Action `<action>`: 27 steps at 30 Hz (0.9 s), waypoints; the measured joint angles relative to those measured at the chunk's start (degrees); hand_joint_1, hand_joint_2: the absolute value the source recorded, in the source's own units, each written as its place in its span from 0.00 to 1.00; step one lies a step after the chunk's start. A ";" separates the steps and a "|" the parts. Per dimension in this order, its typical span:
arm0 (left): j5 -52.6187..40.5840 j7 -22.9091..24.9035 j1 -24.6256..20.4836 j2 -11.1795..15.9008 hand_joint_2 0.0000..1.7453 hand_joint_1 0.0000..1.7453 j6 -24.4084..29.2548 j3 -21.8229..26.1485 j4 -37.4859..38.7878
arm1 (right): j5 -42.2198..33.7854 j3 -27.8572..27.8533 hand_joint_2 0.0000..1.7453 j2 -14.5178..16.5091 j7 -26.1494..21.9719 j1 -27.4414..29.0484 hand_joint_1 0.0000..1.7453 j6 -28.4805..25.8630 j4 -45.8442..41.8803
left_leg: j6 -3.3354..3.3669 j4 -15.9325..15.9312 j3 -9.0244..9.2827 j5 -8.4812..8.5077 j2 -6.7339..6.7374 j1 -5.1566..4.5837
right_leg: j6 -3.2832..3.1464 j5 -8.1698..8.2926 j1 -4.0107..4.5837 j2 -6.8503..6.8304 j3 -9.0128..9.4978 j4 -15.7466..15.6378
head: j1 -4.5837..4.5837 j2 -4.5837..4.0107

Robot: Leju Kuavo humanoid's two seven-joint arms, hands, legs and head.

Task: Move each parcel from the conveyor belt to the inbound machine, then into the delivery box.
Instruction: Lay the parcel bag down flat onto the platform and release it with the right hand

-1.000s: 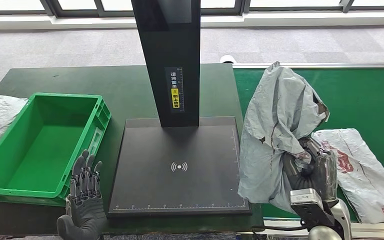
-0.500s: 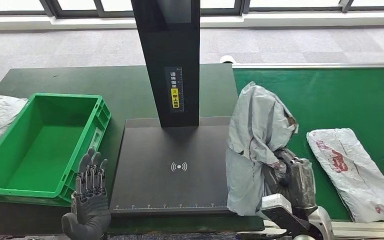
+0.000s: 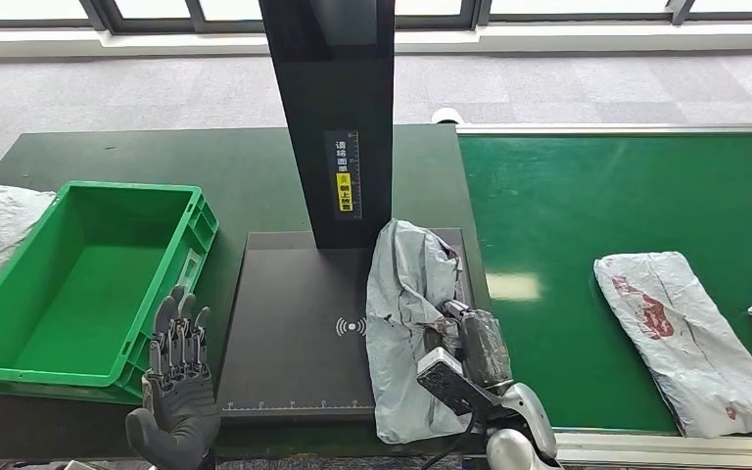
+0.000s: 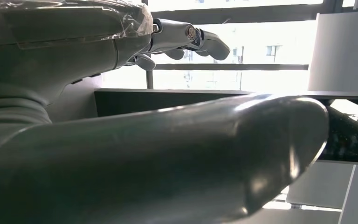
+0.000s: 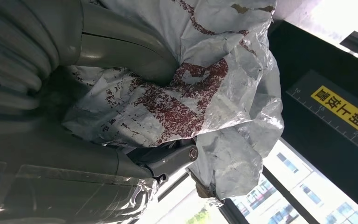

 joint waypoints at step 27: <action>0.32 4.98 -0.88 -0.08 0.00 0.00 -7.31 -2.13 0.44 | -3.82 -0.02 1.00 2.19 6.18 -7.55 0.00 5.13 5.63 | 0.00 0.02 0.02 0.01 0.02 0.00 | 0.01 0.04 0.00 0.01 -0.02 0.00 | 0.00 0.00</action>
